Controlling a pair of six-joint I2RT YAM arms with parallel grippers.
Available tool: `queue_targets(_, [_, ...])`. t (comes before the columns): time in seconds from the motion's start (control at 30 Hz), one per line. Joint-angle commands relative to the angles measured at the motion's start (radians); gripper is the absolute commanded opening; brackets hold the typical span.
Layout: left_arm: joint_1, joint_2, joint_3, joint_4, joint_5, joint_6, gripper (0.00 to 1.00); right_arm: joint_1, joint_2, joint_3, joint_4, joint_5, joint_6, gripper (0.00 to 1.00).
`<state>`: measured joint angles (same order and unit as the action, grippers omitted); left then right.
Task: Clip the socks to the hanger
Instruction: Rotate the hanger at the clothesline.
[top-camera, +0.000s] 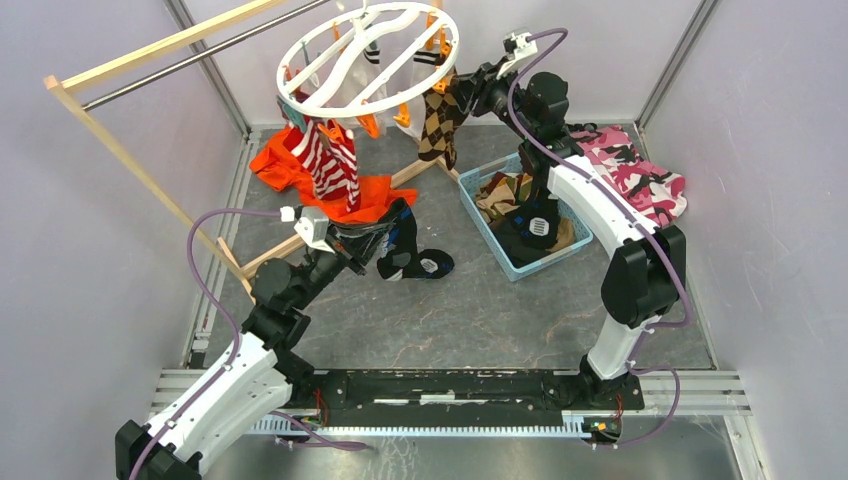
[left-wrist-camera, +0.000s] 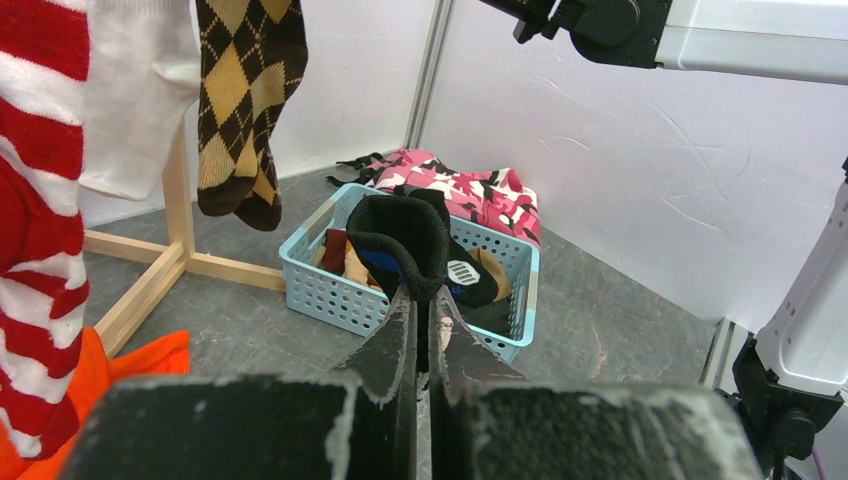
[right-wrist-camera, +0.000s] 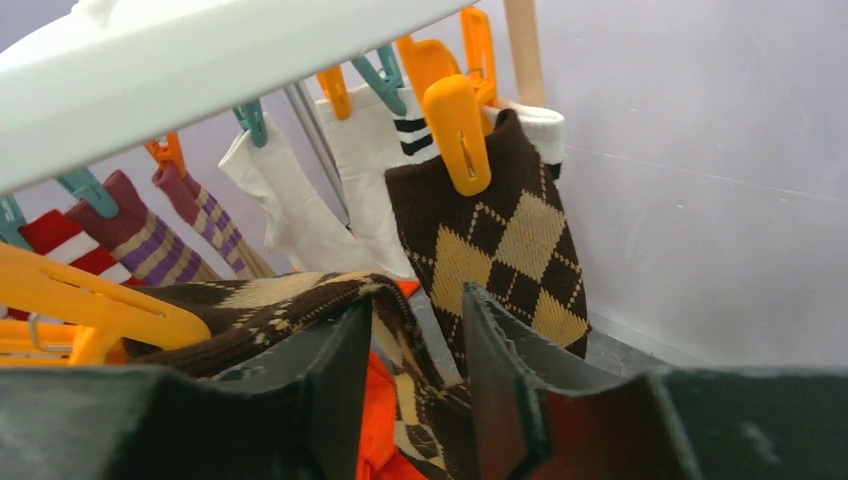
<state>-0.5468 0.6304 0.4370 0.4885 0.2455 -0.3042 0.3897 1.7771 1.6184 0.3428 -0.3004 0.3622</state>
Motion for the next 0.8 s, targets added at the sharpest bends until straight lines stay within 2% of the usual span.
queue_targets(0.0, [-0.002, -0.009, 0.041, 0.054, 0.000, 0.004, 0.02, -0.004, -0.059, -0.004, 0.072, -0.120, -0.046, 0.48])
queue_targets(0.23, [-0.002, -0.021, 0.057, 0.007, 0.001, 0.047, 0.02, -0.014, -0.105, -0.048, 0.106, -0.205, -0.087, 0.60])
queue_targets(0.6, [-0.002, -0.009, 0.110, -0.084, 0.025, 0.137, 0.02, -0.068, -0.215, -0.122, 0.078, -0.349, -0.175, 0.74])
queue_targets(0.77, [-0.003, -0.002, 0.135, -0.125, 0.039, 0.174, 0.02, -0.078, -0.257, -0.161, 0.047, -0.423, -0.230, 0.78])
